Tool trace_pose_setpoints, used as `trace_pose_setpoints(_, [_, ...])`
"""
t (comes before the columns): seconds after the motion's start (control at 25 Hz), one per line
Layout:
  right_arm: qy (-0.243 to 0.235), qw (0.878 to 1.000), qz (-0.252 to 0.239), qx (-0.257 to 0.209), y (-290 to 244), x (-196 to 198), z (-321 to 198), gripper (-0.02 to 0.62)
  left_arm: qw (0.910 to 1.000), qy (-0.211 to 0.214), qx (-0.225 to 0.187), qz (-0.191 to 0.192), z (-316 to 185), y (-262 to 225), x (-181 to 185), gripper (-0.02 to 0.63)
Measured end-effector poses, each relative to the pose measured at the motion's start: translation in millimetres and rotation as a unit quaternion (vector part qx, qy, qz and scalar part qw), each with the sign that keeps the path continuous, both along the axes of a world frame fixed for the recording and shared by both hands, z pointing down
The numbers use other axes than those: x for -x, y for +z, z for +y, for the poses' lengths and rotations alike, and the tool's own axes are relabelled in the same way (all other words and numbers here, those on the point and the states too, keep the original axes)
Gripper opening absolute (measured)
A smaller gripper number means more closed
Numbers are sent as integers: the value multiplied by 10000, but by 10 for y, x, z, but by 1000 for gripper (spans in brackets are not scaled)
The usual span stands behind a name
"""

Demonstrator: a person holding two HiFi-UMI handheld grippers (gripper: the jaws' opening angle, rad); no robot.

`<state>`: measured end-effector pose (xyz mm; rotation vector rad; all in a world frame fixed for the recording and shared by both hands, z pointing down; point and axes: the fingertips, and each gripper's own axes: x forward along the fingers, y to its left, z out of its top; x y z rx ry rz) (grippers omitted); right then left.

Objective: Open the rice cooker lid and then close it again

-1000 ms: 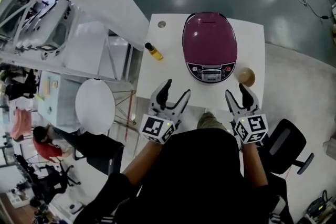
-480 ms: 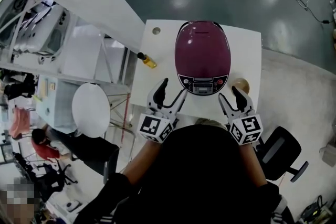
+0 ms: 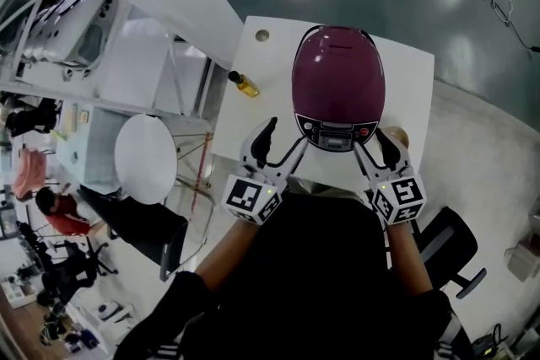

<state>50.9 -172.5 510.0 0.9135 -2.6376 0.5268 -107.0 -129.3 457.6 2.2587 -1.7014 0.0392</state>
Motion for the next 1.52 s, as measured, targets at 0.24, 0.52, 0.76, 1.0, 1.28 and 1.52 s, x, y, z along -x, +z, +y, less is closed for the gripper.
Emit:
trace_pose_setpoints(0.24, [409, 9990, 166, -12, -27, 155, 53, 209, 9991, 287, -99, 300, -37, -42, 135, 275])
trace_pose_setpoints(0.52, [872, 9953, 410, -49, -63, 234, 85, 168, 9961, 732, -162, 454, -120, -28, 211, 274])
trace_pose_setpoints(0.76, [884, 9931, 776, 5, 45, 287, 43, 45, 9956, 755, -336, 449, -129, -74, 331, 273])
trace_pose_setpoints(1.0, [650, 9936, 901, 204, 230, 487, 17, 0, 9963, 656, -319, 461, -135, -60, 539, 273])
trace_pose_setpoints(1.28, [544, 9893, 1237, 546, 565, 596, -16, 0, 9961, 585, -418, 520, -134, -108, 701, 273])
trace_pose_setpoints(1.52, [628, 9844, 1477, 724, 793, 627, -8, 0, 9962, 560, -380, 544, -86, -15, 826, 273])
